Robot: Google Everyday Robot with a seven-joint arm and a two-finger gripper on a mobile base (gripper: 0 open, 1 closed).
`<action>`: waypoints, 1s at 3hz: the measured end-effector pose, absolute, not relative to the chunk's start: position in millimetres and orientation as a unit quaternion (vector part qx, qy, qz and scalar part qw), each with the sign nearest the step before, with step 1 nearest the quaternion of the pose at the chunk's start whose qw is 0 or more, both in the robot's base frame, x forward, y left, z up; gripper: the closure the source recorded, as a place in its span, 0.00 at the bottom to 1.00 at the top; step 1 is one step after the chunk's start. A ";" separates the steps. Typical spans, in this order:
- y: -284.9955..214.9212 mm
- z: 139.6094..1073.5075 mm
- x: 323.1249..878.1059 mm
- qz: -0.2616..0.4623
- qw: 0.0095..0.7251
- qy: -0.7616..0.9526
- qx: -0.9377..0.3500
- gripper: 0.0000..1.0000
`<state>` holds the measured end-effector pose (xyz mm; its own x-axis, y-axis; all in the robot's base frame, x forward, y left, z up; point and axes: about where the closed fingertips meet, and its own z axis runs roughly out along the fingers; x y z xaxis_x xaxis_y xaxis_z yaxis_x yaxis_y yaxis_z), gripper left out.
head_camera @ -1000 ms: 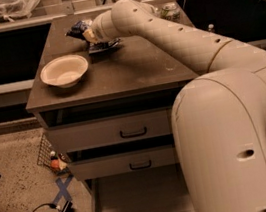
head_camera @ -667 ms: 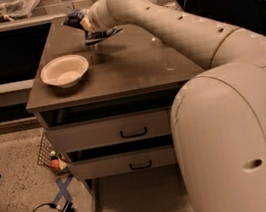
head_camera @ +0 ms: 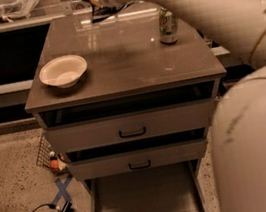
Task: Place blue chip bag into bottom drawer
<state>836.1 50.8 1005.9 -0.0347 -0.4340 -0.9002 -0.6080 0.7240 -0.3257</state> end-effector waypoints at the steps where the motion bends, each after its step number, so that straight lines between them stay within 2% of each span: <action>1: 4.5 1041.3 790.0 0.062 0.621 0.703 -0.341 1.00; 2: -65.0 1051.7 712.1 0.041 0.636 0.704 -0.313 1.00; 3: -105.8 1041.0 663.3 0.024 0.630 0.716 -0.299 1.00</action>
Offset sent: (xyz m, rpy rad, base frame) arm -0.1865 -0.1863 0.0418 0.0506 -0.1140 -0.1751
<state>663.3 -105.8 1041.0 -0.0278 -0.3973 -0.9173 -0.4589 0.8203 -0.3414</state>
